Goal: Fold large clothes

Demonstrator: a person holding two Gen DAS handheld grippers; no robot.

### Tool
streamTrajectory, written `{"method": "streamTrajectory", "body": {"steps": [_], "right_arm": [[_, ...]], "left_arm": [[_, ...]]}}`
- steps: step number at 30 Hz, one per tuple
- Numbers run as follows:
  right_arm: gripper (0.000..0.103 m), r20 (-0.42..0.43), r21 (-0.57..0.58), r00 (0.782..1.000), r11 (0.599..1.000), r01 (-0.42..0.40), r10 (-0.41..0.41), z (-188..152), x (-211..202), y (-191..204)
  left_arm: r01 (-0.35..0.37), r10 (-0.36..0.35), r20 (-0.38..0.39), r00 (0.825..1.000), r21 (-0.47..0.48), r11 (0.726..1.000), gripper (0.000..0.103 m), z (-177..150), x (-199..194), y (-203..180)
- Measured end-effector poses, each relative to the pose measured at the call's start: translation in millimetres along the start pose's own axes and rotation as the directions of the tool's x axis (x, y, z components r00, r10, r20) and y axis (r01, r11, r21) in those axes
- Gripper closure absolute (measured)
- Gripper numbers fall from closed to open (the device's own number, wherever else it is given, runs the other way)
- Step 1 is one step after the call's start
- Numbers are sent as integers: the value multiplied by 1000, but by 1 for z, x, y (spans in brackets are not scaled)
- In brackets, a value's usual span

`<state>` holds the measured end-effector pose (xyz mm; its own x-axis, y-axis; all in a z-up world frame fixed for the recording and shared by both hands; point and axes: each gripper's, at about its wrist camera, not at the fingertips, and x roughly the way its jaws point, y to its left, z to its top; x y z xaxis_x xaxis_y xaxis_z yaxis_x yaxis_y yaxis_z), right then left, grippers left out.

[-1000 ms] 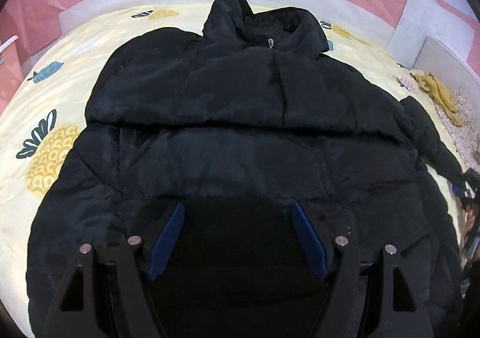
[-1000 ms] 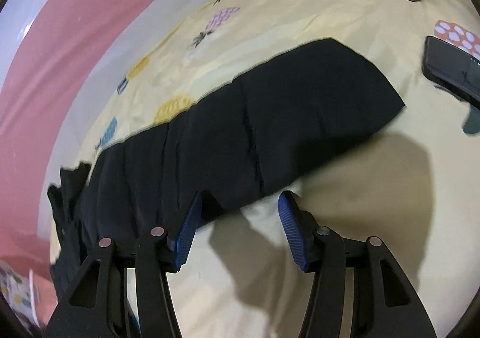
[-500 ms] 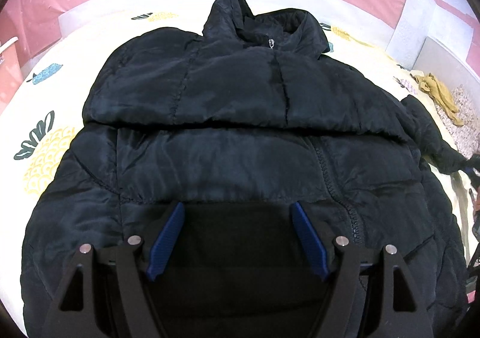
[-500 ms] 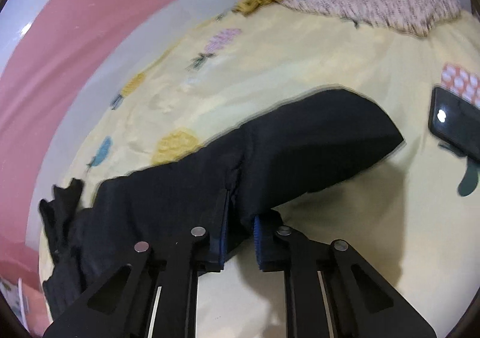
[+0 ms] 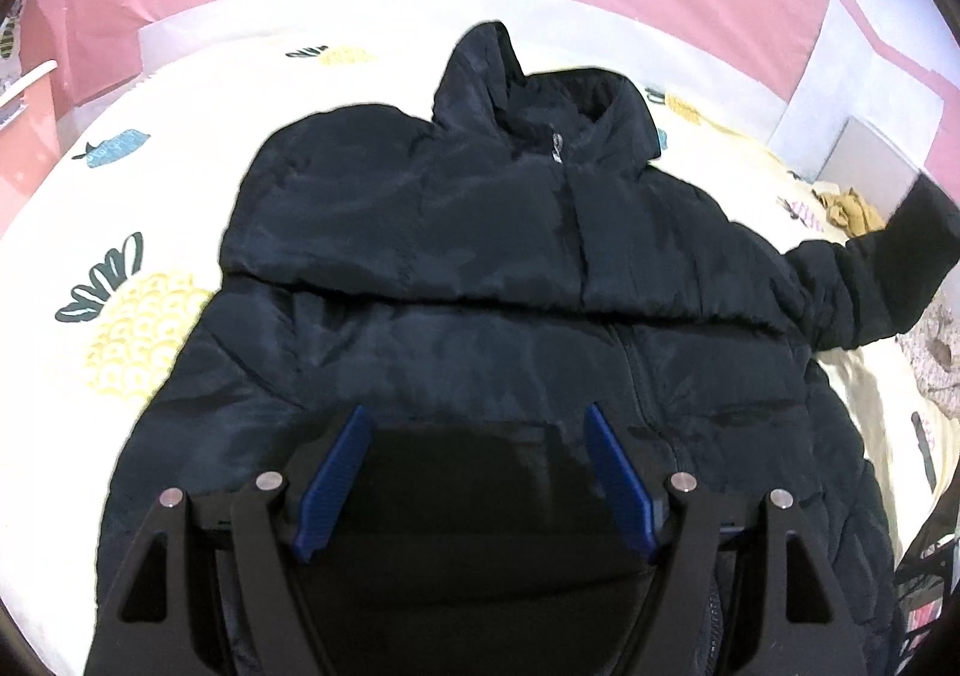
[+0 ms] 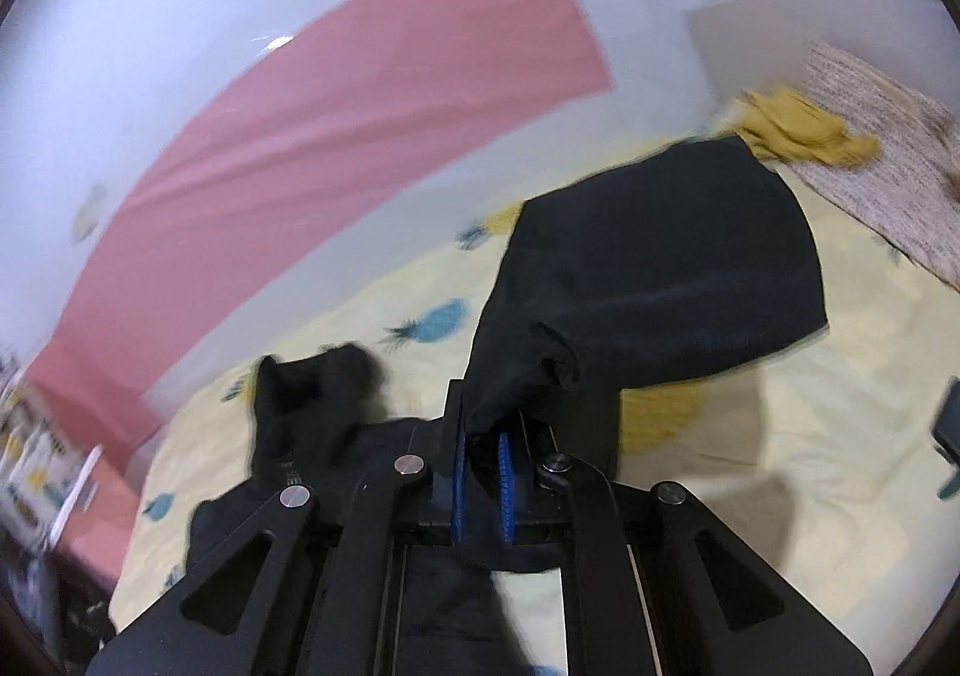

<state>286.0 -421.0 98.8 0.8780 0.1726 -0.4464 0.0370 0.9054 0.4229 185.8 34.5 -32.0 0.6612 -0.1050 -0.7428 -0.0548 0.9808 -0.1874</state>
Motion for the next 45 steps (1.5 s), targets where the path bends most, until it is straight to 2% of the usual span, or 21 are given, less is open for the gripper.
{"method": "streamTrajectory", "body": {"steps": [5,9,14,17,18,21,22,24,26,32,34,35,38,41,43,45], "right_arm": [[95,-38,-92,995,991,-98,95,-5,16,65],[95,-111,-152,983,975,-163,147,-28,42,110],[95,-266,-217,943,941,-259,198,-83,88,163],[95,-364,-231,911,929,-289,193,-120,123,181],[94,-405,-226,894,927,-299,190,-134,137,184],[84,-500,-201,850,933,-298,164,-166,172,184],[81,-515,-189,842,936,-296,162,-173,178,181],[73,-512,-174,841,937,-303,177,-177,177,179],[50,-500,-155,837,929,-337,220,-170,168,180],[49,-404,-171,860,898,-405,311,-135,121,177],[49,-359,-176,877,899,-400,320,-124,110,173],[49,-330,-183,892,906,-381,308,-116,104,164],[49,-241,-224,948,938,-264,209,-95,93,133],[49,-174,-252,982,960,-122,79,-75,91,100],[49,-153,-260,988,965,-36,-4,-66,94,79],[49,-166,-262,984,965,23,-68,-64,104,61]], "left_arm": [[2,-1,40,999,-23,1000,27,7,-15,10],[0,3,65,998,-37,999,27,9,-24,19],[-5,10,74,997,-62,998,27,10,-28,33],[-7,13,74,997,-81,997,27,8,-29,41],[-8,14,73,997,-86,996,27,8,-29,44],[-8,15,69,997,-93,996,27,7,-31,49],[-7,14,69,998,-94,996,27,6,-31,51],[-4,11,75,997,-94,996,27,7,-36,52],[3,4,83,997,-92,996,27,11,-39,50],[86,-79,100,992,-73,994,27,33,-40,25],[120,-114,92,989,-57,991,27,40,-35,14],[136,-132,83,988,-50,989,27,44,-29,8],[151,-150,45,988,-28,988,27,55,-5,-9],[145,-145,6,989,-22,989,27,69,29,-19],[141,-142,-28,989,-29,990,27,76,52,-23],[133,-136,-65,989,-43,990,29,80,72,-26]]}}
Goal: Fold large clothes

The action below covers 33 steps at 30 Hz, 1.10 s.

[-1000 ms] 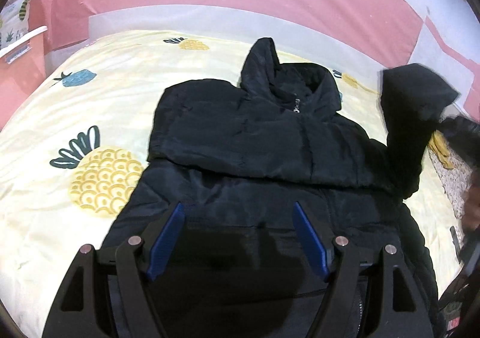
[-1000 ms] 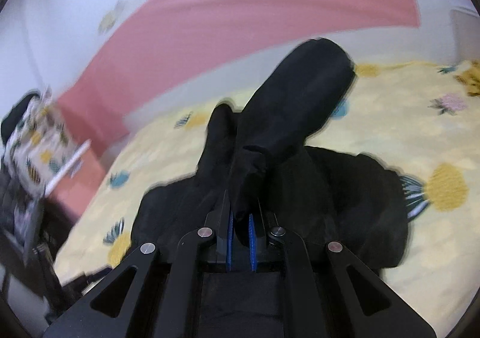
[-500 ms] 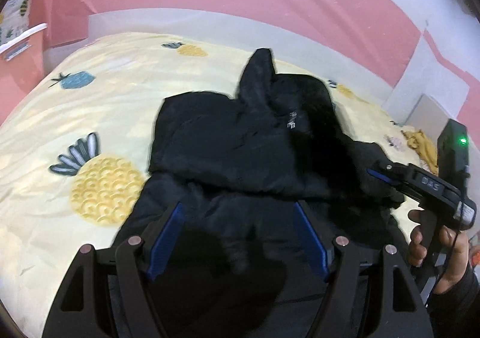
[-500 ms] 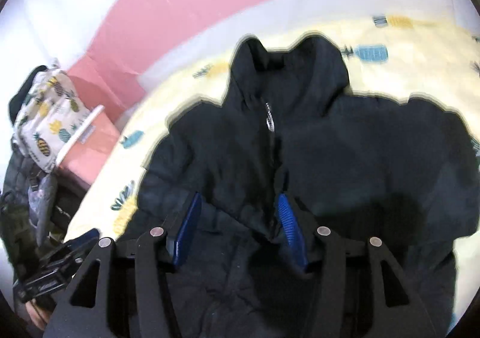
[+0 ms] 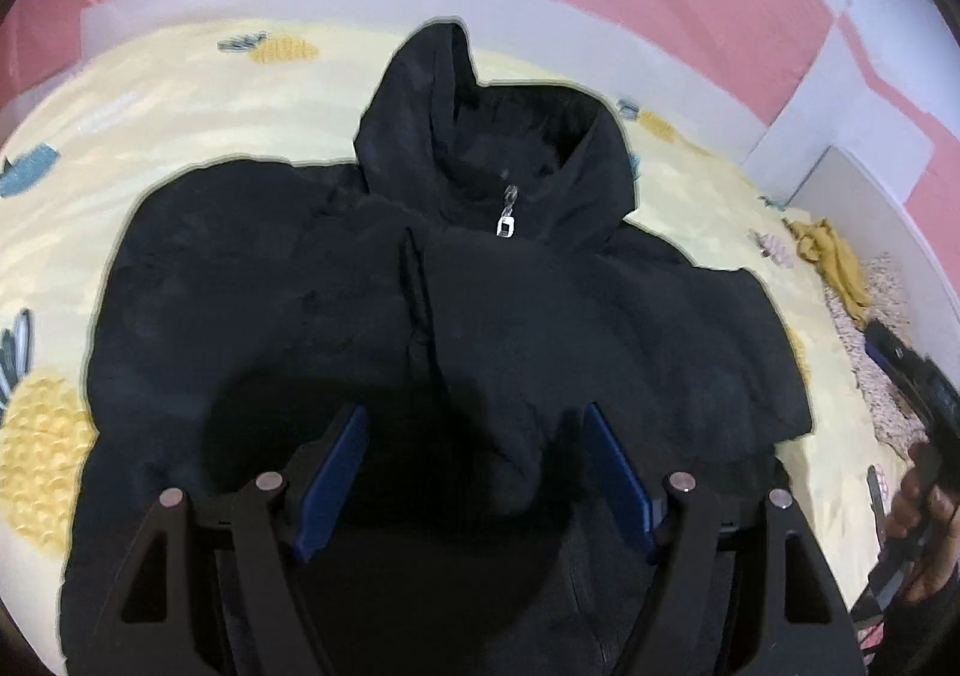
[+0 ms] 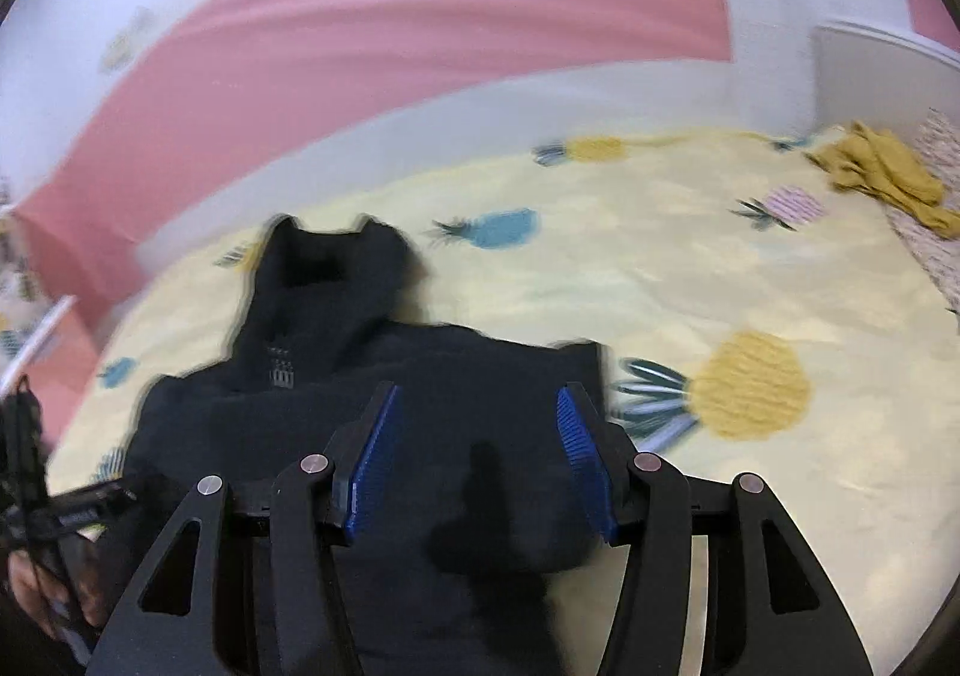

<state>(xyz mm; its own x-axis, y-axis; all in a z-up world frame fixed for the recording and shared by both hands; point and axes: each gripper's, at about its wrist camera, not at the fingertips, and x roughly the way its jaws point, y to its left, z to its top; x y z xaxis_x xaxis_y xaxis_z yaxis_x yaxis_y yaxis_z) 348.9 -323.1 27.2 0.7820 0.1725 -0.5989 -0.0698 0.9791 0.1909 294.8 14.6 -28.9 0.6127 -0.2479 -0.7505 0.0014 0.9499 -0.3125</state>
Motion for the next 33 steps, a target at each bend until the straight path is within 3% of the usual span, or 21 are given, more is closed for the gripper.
{"method": "streamTrajectory", "body": {"steps": [1,2,3,4,7,10,13,17,19,25,28,33], "right_arm": [[51,-13,-2,1000,1000,7,-7,-3,6,-5],[63,-33,-5,999,1000,7,-7,-7,14,-8],[69,-64,-6,998,1000,12,-12,-12,24,-10],[72,-94,-9,995,1000,13,-14,-17,34,-11],[76,-151,-12,988,1000,-21,19,-34,60,-2],[76,-169,-32,985,998,-50,44,-45,74,14],[76,-155,-80,987,995,-64,51,-47,77,26],[76,-151,-97,988,994,-53,38,-46,80,24],[77,-188,-85,982,995,-54,37,-51,92,20],[77,-228,-206,971,978,31,-79,-62,116,40],[77,-219,-214,970,975,54,-102,-53,100,41],[77,-153,-151,988,989,5,-29,-32,64,25]], "left_arm": [[3,-3,-10,1000,-1,1000,35,1,7,-1],[1,-1,-11,1000,8,1000,51,2,12,-3],[-18,19,-8,1000,24,1000,62,2,14,-5],[-49,49,-1,999,42,998,82,2,15,-8],[-72,69,48,996,50,996,91,4,6,-4],[-111,106,93,990,52,992,93,9,-5,5],[-126,121,90,989,53,991,93,9,-1,14],[-142,136,99,986,57,988,93,8,10,20],[-155,147,103,984,75,985,92,6,19,19],[-166,157,98,983,89,982,88,3,32,19],[-155,147,90,985,86,984,85,3,16,21],[-175,160,151,975,92,980,79,5,-22,23]]}}
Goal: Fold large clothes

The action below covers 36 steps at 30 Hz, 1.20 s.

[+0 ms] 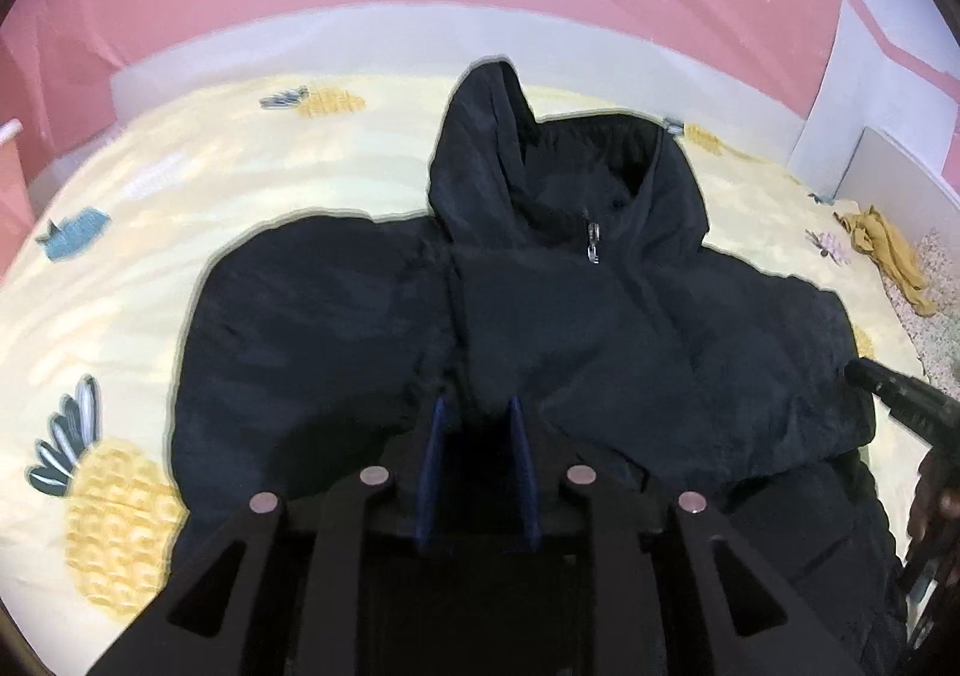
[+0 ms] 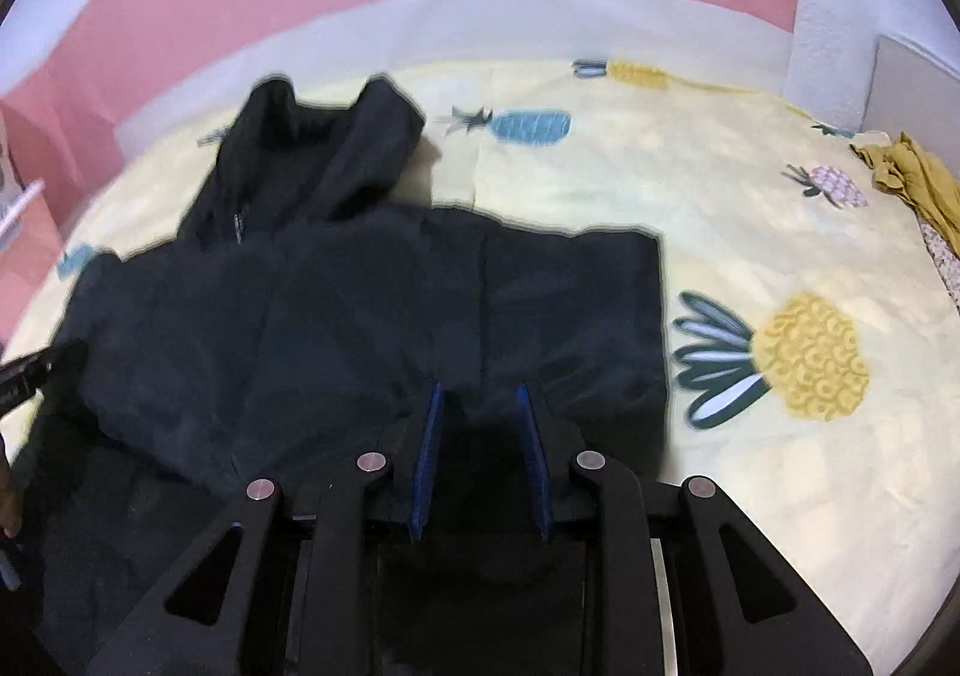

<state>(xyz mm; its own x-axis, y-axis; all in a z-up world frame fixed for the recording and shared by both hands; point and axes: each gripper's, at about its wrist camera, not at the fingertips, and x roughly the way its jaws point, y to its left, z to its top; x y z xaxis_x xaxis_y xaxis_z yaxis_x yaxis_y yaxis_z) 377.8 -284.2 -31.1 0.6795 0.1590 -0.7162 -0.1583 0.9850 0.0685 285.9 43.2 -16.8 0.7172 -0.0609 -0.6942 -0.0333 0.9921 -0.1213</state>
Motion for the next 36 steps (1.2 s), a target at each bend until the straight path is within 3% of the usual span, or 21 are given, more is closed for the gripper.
{"method": "streamTrajectory", "body": {"steps": [3,6,9,12,15,19,22,27,30,32,36], "right_arm": [[77,37,36,999,999,0,-1,14,-8,-21],[77,21,97,1000,995,1,-3,28,4,-38],[77,-23,116,1000,993,-1,4,33,30,-41],[77,-88,90,996,996,28,-20,27,59,-37],[77,-68,65,997,997,38,-34,16,71,-32],[77,-65,51,996,997,63,-60,17,71,-29],[77,-42,56,996,995,76,-74,23,47,-24],[77,33,15,999,999,-37,37,20,-2,2],[77,-18,-16,996,996,-85,85,6,6,25],[77,-76,-33,995,997,-70,68,-5,25,36],[77,-95,-20,994,999,-48,46,-12,40,41]], "left_arm": [[-13,13,48,999,-2,1000,76,11,-12,0],[5,-6,64,998,22,1000,70,26,-3,-14],[21,-23,33,999,63,998,70,36,27,-29],[-11,13,-27,1000,87,996,67,29,70,-29],[-2,3,-14,1000,78,997,67,21,84,-26],[-11,13,-12,1000,87,996,67,22,82,-28],[0,1,-15,1000,55,998,67,29,61,-23],[52,-58,70,996,87,995,68,16,7,-19],[29,-32,22,999,119,992,68,0,18,-20],[31,-26,-52,998,86,996,67,-9,41,-13],[50,-47,-62,997,50,997,65,-10,46,-9]]}}
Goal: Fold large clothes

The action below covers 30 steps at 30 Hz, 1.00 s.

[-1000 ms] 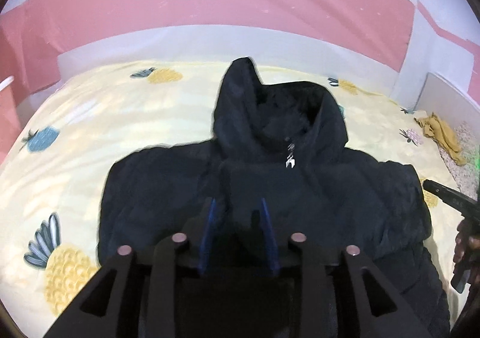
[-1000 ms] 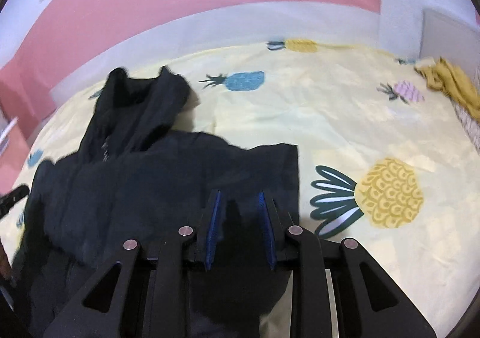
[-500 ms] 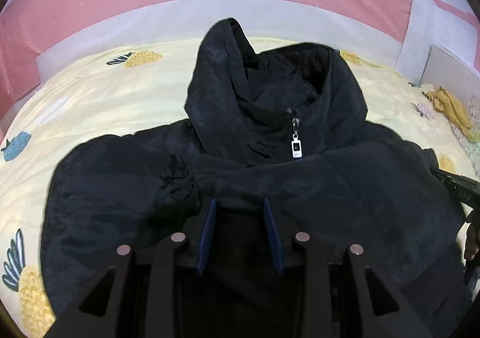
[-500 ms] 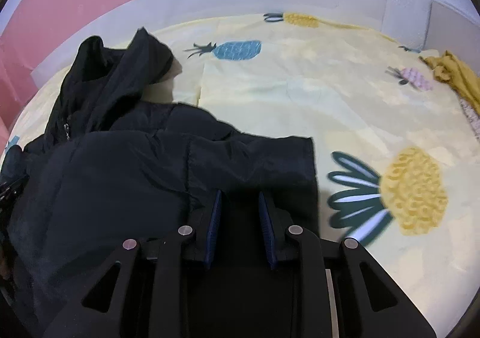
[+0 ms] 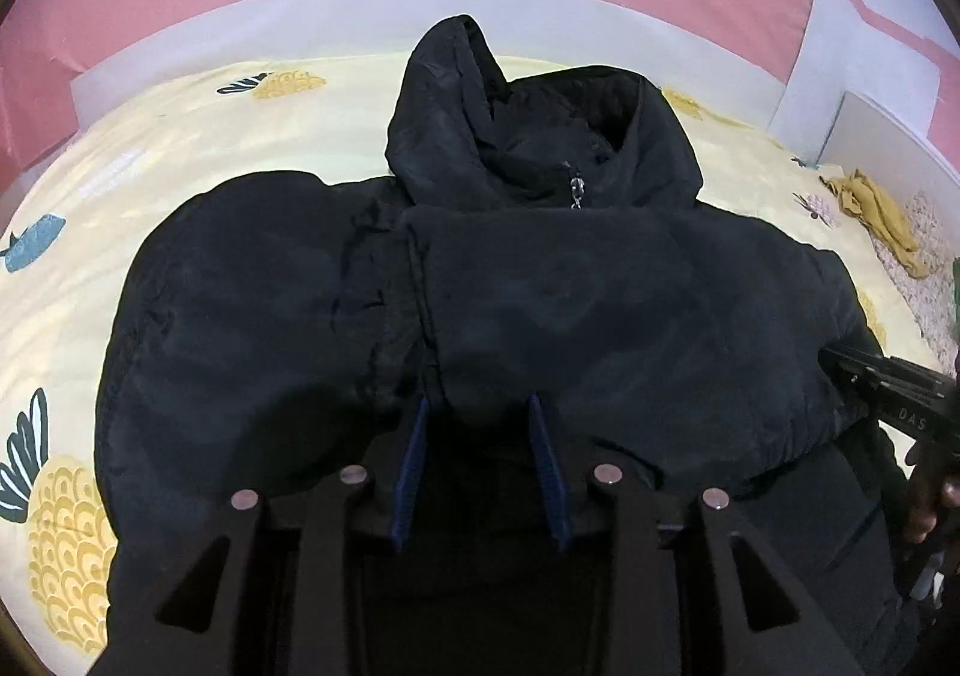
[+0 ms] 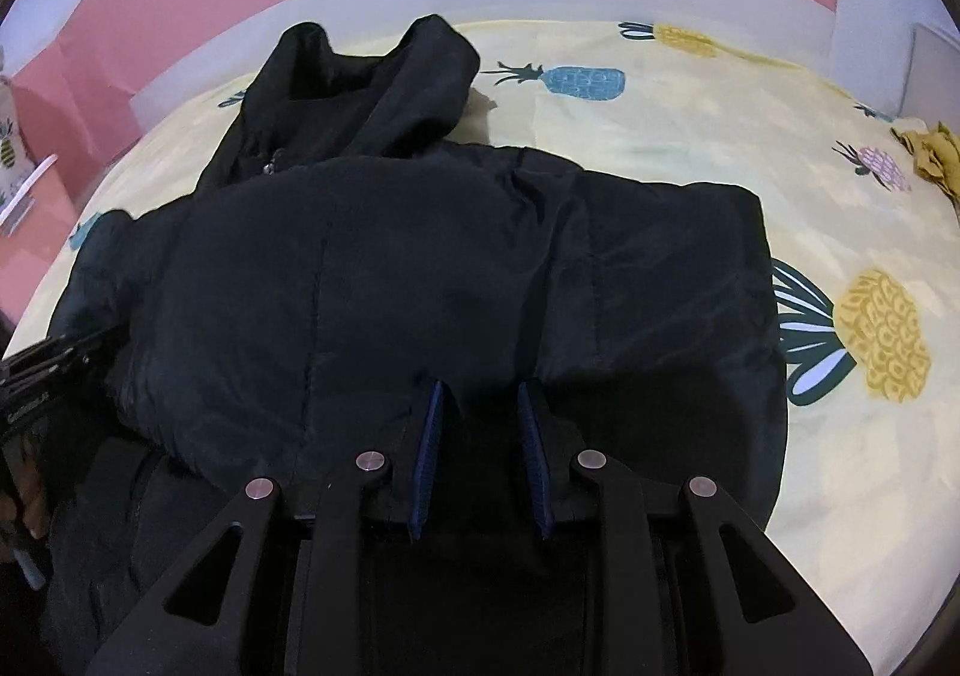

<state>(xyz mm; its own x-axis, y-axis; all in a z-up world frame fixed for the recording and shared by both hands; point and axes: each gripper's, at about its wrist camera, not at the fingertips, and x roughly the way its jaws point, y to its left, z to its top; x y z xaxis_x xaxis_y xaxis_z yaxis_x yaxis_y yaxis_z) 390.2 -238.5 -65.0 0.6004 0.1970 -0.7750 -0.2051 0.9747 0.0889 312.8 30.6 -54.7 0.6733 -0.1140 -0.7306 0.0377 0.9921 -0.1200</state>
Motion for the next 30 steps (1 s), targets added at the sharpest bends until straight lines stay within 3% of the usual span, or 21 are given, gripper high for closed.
{"method": "streamTrajectory", "body": {"steps": [7,16,20,25,30], "right_arm": [[72,52,38,998,999,20,-22,-3,-59,9],[71,243,-14,970,1000,-28,31,-26,-185,44],[71,270,25,962,999,-39,31,-39,-223,49],[70,292,56,956,997,-53,35,-54,-254,62],[70,288,8,956,998,-61,56,-67,-253,76]], "left_arm": [[-22,22,6,1000,-19,1000,66,-10,-52,-6],[36,-35,121,992,-4,999,66,-35,-157,-27],[56,-55,147,988,0,998,66,-46,-190,-35],[77,-77,185,980,9,997,63,-63,-226,-40],[88,-91,200,976,23,996,62,-71,-242,-47]]}}
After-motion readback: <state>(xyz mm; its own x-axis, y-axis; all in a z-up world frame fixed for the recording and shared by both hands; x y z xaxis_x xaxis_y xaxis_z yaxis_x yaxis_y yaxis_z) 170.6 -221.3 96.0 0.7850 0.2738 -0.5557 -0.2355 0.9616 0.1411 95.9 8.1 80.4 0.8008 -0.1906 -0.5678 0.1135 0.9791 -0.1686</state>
